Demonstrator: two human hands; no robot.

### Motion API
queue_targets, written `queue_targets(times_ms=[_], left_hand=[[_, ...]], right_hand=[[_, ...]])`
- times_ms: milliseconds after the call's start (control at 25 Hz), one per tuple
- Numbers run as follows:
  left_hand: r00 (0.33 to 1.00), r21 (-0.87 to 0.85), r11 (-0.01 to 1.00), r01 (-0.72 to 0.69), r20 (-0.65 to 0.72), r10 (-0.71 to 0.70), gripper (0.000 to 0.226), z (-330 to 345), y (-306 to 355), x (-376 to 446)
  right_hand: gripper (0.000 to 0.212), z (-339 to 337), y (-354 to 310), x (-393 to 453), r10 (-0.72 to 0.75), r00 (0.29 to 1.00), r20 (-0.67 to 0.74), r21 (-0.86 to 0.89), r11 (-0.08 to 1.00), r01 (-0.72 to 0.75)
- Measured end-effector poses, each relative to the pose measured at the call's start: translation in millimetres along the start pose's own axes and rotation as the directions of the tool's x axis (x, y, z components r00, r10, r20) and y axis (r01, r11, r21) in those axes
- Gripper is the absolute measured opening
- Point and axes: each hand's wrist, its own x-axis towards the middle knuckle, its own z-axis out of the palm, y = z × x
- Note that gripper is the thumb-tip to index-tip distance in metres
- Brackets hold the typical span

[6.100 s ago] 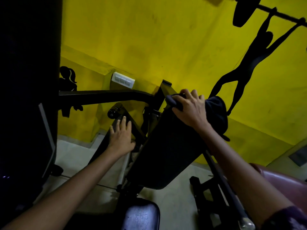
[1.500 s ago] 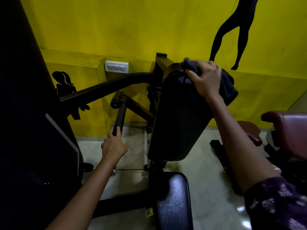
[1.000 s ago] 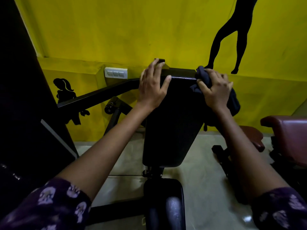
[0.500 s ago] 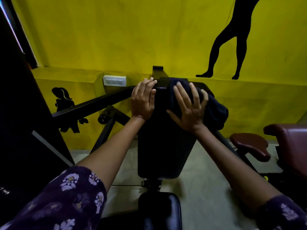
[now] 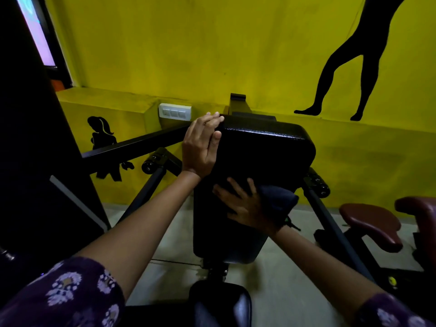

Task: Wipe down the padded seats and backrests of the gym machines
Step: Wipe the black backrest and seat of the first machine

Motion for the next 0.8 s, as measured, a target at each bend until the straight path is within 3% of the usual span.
queue_targets(times_ms=[80, 160, 360, 520, 600, 680, 720, 800], left_hand=[[1.000, 0.004, 1.000, -0.009, 0.007, 0.009, 0.042, -0.4, -1.0, -0.2], [0.999, 0.025, 0.999, -0.035, 0.010, 0.035, 0.041, -0.4, -1.5, -1.1], [0.998, 0.085, 0.994, -0.067, 0.009, 0.067, 0.043, 0.6, -6.0, -0.6], [0.998, 0.098, 0.994, -0.057, 0.024, 0.055, 0.040, 1.4, -3.8, -1.2], [0.998, 0.106, 0.994, -0.030, 0.052, 0.025, 0.042, -0.1, -3.0, -0.1], [0.992, 0.102, 0.995, 0.014, 0.121, -0.026, 0.046, -4.4, 0.2, 5.6], [0.984, 0.115, 0.992, 0.049, 0.162, -0.068, 0.048, -7.3, 6.3, 5.9], [0.952, 0.142, 0.976, 0.163, 0.238, -0.194, 0.046, -13.1, 17.9, 5.9]], right_hand=[[0.063, 0.7, 12.4, -17.0, -0.166, 0.986, -0.016, -0.010, 0.986, 0.166], [0.068, -7.4, 32.0, -21.4, -0.237, 0.971, -0.029, -0.025, 0.971, 0.236], [0.088, -10.8, 27.3, -5.1, 0.044, 0.997, -0.058, -0.123, 0.991, -0.051], [0.098, 12.9, -2.3, -11.8, -0.098, 0.994, 0.052, -0.025, 0.995, 0.099], [0.087, 18.2, -6.6, -19.5, -0.177, 0.981, 0.082, -0.029, 0.983, 0.180], [0.053, 23.7, -7.7, -21.8, -0.241, 0.971, -0.005, -0.019, 0.970, 0.241], [0.041, 25.1, -6.9, -21.2, -0.233, 0.971, -0.045, 0.020, 0.972, 0.234], [0.038, 20.4, -9.8, -15.2, -0.147, 0.987, -0.064, 0.121, 0.981, 0.154]])
